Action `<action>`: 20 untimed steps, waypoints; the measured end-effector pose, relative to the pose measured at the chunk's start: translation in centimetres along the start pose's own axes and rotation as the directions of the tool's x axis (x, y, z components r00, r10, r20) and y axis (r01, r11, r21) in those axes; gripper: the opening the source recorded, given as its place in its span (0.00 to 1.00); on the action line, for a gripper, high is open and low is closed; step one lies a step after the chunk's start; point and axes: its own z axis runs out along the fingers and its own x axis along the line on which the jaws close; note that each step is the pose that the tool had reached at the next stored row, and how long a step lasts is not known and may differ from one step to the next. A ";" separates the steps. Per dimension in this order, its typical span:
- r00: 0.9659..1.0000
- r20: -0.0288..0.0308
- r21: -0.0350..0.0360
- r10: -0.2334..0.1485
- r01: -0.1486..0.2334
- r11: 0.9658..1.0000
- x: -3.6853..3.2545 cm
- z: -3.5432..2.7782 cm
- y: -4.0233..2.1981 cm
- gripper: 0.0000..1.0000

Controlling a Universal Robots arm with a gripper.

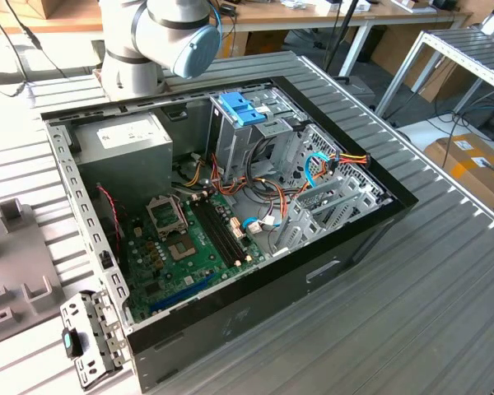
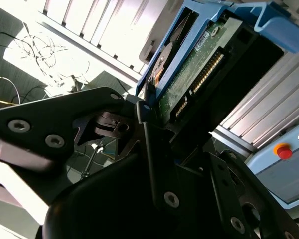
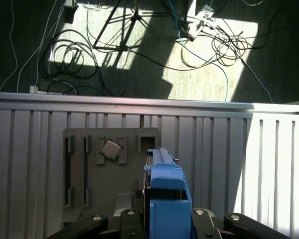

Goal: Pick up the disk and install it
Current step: 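Pick up the disk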

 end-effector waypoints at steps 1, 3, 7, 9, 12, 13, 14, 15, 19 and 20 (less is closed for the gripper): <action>1.000 0.000 0.000 0.000 0.000 1.000 0.00 0.00 -0.01 0.36; 1.000 0.000 0.000 0.000 0.000 1.000 -0.01 -0.11 -0.01 0.36; 1.000 0.000 0.000 0.000 0.000 1.000 -0.03 -0.54 -0.02 0.36; 1.000 0.000 0.000 0.000 0.000 1.000 -0.04 -0.80 -0.03 0.36; 1.000 0.000 0.000 0.000 0.000 1.000 -0.06 -1.20 -0.04 0.36; 1.000 0.000 0.000 0.000 0.000 1.000 -0.06 -1.33 -0.05 0.36; 1.000 0.000 0.000 0.000 0.000 1.000 -0.07 -1.44 -0.05 0.36; 1.000 0.000 0.000 0.000 0.000 1.000 -0.07 -1.54 -0.05 0.36; 1.000 0.000 0.000 0.000 0.000 1.000 -0.08 -1.66 -0.07 0.36; 1.000 0.000 0.000 0.000 0.000 1.000 -0.08 -1.66 -0.07 0.36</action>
